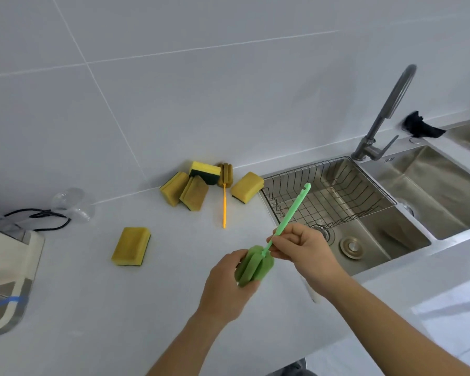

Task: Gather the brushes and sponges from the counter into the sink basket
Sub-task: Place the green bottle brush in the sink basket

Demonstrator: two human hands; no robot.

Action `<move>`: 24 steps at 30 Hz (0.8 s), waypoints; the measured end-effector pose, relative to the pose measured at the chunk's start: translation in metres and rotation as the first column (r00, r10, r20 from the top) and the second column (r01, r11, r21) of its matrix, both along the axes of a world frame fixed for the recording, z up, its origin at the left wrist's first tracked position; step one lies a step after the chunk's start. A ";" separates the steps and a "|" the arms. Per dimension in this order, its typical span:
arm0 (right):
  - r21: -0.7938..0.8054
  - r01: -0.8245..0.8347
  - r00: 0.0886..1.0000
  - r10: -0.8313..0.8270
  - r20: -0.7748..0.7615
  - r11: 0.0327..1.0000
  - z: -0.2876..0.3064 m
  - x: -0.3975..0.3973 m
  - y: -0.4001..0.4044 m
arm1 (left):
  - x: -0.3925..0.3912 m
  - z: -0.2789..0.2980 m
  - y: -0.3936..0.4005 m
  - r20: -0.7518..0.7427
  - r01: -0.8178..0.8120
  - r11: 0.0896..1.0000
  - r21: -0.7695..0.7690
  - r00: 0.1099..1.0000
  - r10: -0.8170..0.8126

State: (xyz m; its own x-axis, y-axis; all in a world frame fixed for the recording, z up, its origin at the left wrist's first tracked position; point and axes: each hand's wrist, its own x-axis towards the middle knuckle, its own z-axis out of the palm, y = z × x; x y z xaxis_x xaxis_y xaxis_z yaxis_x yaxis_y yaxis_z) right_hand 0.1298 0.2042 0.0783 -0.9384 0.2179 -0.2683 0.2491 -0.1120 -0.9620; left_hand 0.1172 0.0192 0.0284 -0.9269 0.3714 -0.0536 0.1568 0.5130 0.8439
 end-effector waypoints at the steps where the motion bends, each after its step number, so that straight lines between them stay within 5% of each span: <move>1: -0.012 0.008 1.000 -0.008 -0.004 1.000 0.000 -0.002 0.007 | -0.004 0.001 0.008 -0.005 0.010 1.000 -0.011 1.000 -0.010; 24: -0.116 0.123 0.992 -0.126 -0.012 0.986 -0.022 -0.071 0.237 | -0.084 0.004 0.242 0.020 0.097 0.993 -0.069 0.995 -0.096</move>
